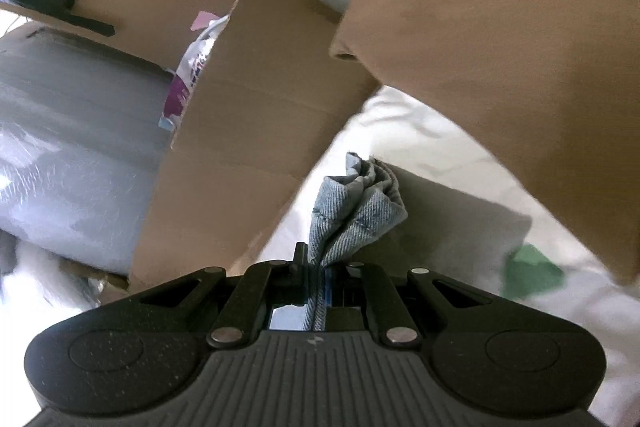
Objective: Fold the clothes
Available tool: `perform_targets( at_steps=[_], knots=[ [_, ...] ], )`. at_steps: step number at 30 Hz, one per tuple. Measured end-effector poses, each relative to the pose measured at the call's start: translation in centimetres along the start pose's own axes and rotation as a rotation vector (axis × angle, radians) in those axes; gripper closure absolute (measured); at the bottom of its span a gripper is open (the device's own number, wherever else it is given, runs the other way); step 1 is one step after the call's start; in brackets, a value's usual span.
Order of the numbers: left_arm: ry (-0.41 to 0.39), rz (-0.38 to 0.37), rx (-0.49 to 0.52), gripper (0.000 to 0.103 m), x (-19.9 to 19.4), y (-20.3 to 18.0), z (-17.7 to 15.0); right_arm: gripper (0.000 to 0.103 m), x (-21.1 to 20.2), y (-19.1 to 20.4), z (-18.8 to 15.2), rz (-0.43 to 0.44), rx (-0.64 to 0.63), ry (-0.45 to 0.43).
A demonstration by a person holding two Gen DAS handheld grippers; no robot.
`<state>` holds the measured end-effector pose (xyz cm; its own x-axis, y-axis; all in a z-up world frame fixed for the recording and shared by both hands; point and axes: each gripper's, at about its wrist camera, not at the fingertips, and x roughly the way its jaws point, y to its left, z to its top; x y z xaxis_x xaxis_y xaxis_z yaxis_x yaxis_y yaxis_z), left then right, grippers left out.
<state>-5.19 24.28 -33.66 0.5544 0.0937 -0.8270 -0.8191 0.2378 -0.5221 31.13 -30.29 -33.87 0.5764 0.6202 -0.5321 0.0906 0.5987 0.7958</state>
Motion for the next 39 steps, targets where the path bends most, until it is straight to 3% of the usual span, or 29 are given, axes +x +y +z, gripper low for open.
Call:
perform_targets(
  at_steps=[12,20,39],
  knots=[
    [0.056,0.123,0.157,0.086,-0.4,-2.9,1.5,0.097,-7.9,-2.8,-4.6,-0.153,0.012,0.042],
    [0.097,0.194,0.206,0.086,-0.1,-4.4,2.3,0.097,-11.1,-2.0,-6.0,-0.222,-0.018,0.065],
    [0.14,0.253,0.294,0.086,-0.5,-5.1,2.2,0.097,-18.5,-8.6,-9.9,-0.228,0.023,0.07]
  ],
)
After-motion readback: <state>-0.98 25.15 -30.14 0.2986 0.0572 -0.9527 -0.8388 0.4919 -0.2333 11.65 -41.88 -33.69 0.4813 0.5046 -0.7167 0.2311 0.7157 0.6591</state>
